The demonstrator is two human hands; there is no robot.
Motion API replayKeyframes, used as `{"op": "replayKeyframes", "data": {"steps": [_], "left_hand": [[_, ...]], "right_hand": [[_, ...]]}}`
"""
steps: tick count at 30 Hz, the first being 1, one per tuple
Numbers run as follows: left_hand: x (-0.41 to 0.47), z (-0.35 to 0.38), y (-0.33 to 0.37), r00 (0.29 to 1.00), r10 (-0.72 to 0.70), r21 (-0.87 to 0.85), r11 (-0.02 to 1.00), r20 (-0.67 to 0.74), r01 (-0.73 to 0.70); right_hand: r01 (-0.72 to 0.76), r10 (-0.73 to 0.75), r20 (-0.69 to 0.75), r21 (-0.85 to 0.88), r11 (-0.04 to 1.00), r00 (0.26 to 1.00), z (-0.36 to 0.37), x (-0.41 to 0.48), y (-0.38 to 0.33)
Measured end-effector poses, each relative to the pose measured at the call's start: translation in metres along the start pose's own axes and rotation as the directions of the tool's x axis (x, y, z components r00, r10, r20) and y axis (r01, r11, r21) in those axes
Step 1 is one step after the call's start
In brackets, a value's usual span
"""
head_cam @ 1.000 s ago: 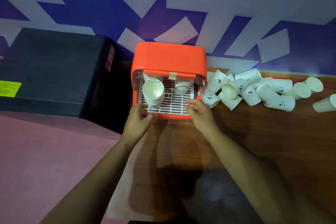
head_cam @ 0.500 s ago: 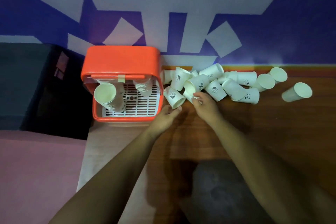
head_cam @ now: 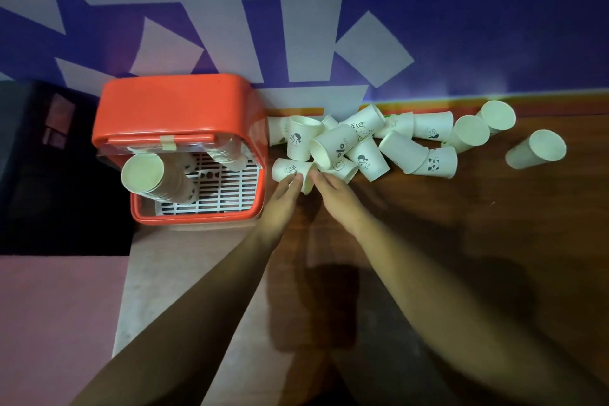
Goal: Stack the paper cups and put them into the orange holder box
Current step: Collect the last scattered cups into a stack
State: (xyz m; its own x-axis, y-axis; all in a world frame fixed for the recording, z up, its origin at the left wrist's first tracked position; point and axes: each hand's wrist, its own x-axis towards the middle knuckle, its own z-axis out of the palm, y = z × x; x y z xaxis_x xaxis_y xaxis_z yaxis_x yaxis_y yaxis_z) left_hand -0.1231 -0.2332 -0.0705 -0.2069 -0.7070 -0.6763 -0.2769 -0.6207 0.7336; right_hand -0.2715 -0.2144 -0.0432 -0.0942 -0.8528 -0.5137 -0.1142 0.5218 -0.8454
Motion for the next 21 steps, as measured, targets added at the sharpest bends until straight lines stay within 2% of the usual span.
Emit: {"op": "replayKeyframes", "data": {"steps": [3,5,6,8,9,13,16,17,19,20,21], "left_hand": [[-0.014,0.006,0.001,0.994,0.072,0.076,0.995,-0.078,-0.066],[-0.014,0.008,0.005,0.972,0.19,0.246,0.957,-0.14,-0.151],[-0.011,0.007,0.006,0.954,0.269,0.368,0.907,-0.136,-0.203],[0.001,0.004,0.005,0.893,0.441,0.6,0.738,-0.085,-0.307],[0.008,0.002,0.004,0.88,0.474,0.665,0.67,-0.042,-0.329],[0.017,-0.003,0.004,0.897,0.431,0.811,0.486,0.103,-0.326],[0.009,-0.001,-0.001,0.895,0.427,0.959,0.176,0.129,-0.222],[0.005,0.0,-0.004,0.905,0.403,0.973,0.116,0.138,-0.199],[-0.001,0.001,-0.014,0.93,0.332,0.976,0.091,0.157,-0.197],[-0.002,0.0,-0.019,0.94,0.299,0.969,0.127,0.164,-0.21],[-0.004,-0.001,-0.023,0.947,0.278,0.949,0.219,0.16,-0.225]], "right_hand": [[-0.044,0.048,-0.086,0.048,0.998,0.995,-0.007,-0.003,0.011],[-0.071,0.076,-0.116,0.046,0.996,0.99,-0.014,-0.002,0.013],[-0.075,0.078,-0.121,0.03,0.997,0.99,-0.016,-0.001,0.012],[-0.076,0.076,-0.113,0.005,0.997,0.991,-0.017,0.005,0.01],[-0.086,0.086,-0.097,0.003,0.996,0.992,-0.015,0.008,0.01],[-0.209,0.212,-0.008,0.148,0.967,0.977,-0.003,0.013,0.015],[-0.262,0.265,0.009,0.196,0.945,0.964,-0.003,0.011,0.024],[-0.27,0.273,0.011,0.19,0.944,0.962,-0.005,0.008,0.025],[-0.275,0.273,0.034,0.15,0.95,0.962,-0.013,-0.002,0.029],[-0.254,0.251,0.042,0.103,0.962,0.967,-0.017,-0.007,0.03],[-0.217,0.216,0.029,0.036,0.976,0.976,-0.022,-0.012,0.031]]}}
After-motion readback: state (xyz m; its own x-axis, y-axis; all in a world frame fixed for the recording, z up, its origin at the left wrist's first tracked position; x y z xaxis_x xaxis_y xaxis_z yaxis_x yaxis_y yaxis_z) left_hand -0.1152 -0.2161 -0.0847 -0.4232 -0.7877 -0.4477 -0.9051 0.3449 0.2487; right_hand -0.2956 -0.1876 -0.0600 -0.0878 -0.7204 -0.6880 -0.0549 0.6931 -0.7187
